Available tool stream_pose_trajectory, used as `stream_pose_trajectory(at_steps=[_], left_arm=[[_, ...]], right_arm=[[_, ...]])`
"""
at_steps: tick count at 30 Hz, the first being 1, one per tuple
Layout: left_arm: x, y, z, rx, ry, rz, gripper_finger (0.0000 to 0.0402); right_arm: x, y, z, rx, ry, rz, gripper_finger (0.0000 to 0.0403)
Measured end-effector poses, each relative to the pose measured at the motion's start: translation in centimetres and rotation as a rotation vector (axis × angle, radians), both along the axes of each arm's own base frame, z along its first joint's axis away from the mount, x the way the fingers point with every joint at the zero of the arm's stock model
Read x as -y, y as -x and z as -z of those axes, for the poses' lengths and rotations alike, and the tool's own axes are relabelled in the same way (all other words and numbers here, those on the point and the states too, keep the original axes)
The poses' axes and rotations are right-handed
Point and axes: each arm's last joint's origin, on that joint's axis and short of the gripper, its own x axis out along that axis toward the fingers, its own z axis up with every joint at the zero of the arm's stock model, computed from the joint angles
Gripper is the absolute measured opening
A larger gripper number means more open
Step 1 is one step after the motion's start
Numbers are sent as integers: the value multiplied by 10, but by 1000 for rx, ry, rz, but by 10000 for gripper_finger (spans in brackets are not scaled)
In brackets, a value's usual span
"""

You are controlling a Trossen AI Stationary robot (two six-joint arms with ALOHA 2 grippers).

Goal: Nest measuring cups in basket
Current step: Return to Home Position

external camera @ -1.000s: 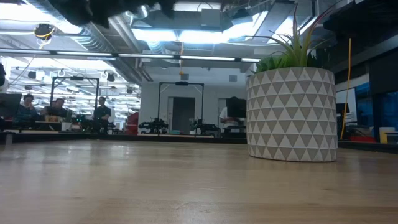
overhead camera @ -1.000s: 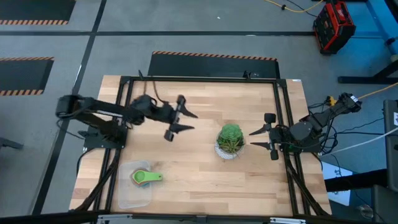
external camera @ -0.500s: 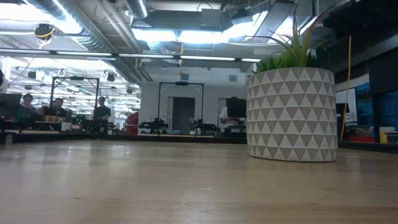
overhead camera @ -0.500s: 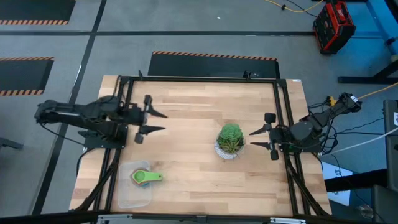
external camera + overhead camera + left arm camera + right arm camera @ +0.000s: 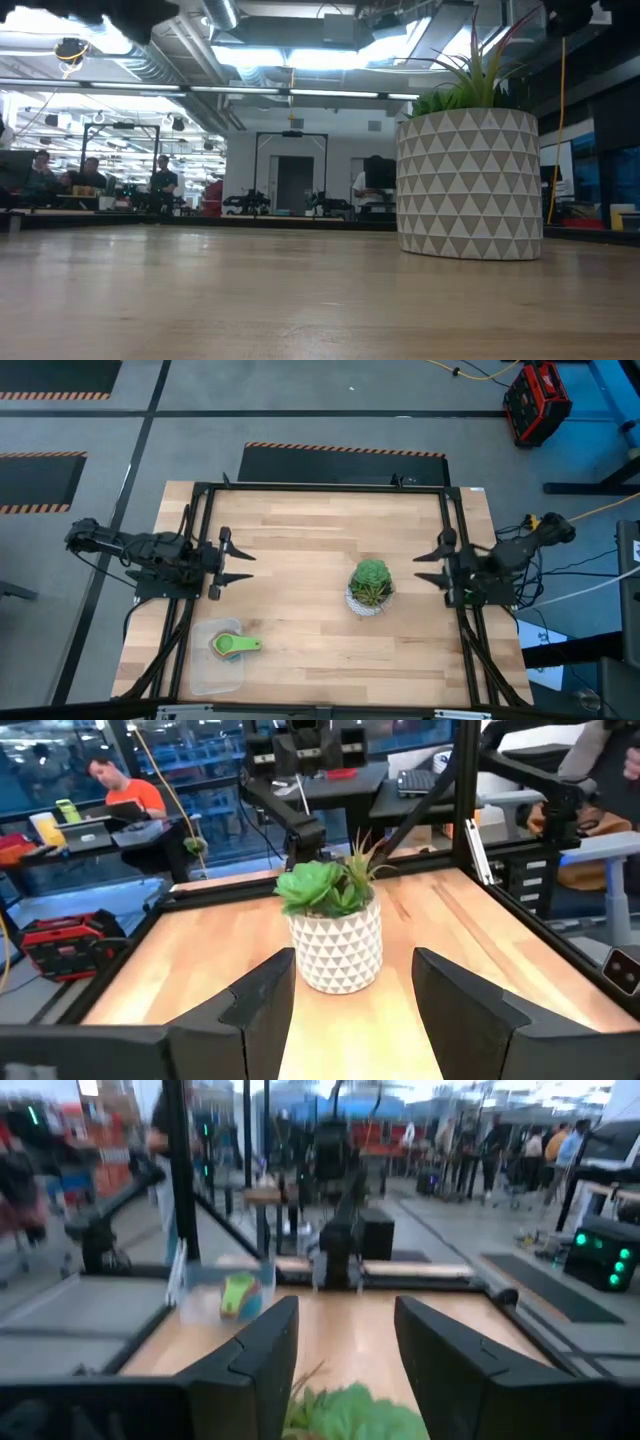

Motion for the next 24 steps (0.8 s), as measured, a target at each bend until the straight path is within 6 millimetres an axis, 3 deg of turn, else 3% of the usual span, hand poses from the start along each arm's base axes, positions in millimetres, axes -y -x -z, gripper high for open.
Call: stream_pose_trajectory(at_steps=[9, 24], left_arm=[[-3, 11, 35, 62, 13, -28, 195], [-7, 26, 78, 139, 37, -28, 195]], right_arm=[[19, 33, 1, 48, -63, -3, 173], [30, 49, 10, 27, -73, 34, 173]])
